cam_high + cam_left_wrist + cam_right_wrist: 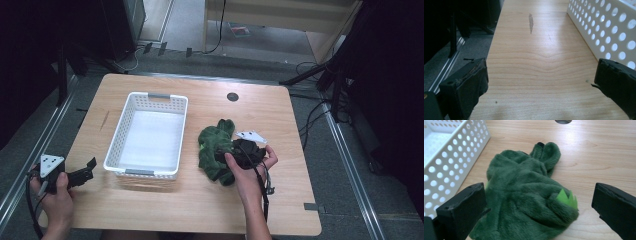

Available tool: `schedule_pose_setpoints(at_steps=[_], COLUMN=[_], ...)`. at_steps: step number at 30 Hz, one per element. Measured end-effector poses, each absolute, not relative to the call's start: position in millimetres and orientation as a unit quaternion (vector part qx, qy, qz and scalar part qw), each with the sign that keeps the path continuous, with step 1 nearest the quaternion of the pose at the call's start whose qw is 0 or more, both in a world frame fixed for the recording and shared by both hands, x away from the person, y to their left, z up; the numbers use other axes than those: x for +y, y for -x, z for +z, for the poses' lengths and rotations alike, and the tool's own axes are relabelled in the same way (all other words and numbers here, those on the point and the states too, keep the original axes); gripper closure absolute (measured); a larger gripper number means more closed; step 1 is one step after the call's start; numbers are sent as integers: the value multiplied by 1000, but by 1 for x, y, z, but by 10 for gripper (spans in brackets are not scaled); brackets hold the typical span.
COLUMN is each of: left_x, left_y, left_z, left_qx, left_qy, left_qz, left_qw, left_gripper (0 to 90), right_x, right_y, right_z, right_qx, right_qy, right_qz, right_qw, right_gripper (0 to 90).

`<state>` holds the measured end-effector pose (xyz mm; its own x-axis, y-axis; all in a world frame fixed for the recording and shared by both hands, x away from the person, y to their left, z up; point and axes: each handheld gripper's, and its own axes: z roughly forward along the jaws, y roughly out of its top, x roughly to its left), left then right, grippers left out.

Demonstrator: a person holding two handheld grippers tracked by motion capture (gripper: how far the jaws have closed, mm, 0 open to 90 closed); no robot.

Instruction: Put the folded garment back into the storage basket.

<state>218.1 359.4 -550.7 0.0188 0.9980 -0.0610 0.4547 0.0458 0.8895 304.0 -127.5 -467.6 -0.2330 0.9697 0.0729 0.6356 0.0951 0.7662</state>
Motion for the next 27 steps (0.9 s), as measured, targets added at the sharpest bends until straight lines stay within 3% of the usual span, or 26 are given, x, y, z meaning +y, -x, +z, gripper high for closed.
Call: schedule_pose_setpoints(at_steps=[27], left_x=[361], left_y=[-218], left_z=[-551], left_qx=[611], left_qy=[-594], left_qz=[342], left_qw=[396], left_gripper=[0], right_x=[-85], right_y=[-331], right_z=[-486], right_qx=[713], right_qy=[-586], right_qz=[325], right_qw=[207], right_gripper=[0])
